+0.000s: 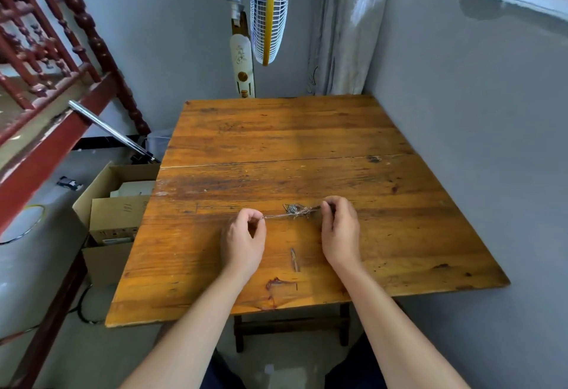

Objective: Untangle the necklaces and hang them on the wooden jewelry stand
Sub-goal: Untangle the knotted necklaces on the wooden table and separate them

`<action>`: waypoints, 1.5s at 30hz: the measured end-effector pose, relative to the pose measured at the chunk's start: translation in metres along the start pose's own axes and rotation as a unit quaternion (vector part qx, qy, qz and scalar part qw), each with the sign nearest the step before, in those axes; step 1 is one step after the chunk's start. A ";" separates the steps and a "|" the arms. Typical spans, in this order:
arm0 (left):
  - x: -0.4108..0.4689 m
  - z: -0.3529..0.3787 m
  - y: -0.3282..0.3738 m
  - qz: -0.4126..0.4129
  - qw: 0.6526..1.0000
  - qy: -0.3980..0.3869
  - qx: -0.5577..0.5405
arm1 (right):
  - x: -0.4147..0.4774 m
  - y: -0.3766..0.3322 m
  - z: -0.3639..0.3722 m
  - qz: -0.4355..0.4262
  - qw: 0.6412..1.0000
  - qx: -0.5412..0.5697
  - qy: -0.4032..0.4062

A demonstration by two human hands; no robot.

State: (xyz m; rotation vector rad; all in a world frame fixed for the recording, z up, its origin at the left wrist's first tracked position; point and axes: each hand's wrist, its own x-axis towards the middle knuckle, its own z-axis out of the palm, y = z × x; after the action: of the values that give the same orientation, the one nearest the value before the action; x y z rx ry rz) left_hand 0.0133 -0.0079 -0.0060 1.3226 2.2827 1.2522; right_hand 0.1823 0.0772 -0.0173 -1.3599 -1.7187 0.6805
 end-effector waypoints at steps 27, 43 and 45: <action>-0.002 -0.001 0.005 -0.001 0.999 0.032 -0.013 | -0.007 0.002 0.008 -0.092 0.985 -0.138 -0.054; -0.008 0.011 0.002 0.224 0.956 -0.082 0.173 | -0.003 0.005 0.005 -0.090 0.988 -0.104 -0.073; -0.010 0.013 0.002 0.249 0.940 -0.105 0.207 | -0.003 0.004 0.006 -0.088 0.988 -0.104 -0.070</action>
State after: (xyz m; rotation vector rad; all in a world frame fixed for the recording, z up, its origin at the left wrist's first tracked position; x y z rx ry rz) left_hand 0.0271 -0.0080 -0.0143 2.1680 2.2030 0.6991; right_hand 0.1795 0.0757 -0.0248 -1.3036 -2.0426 0.5195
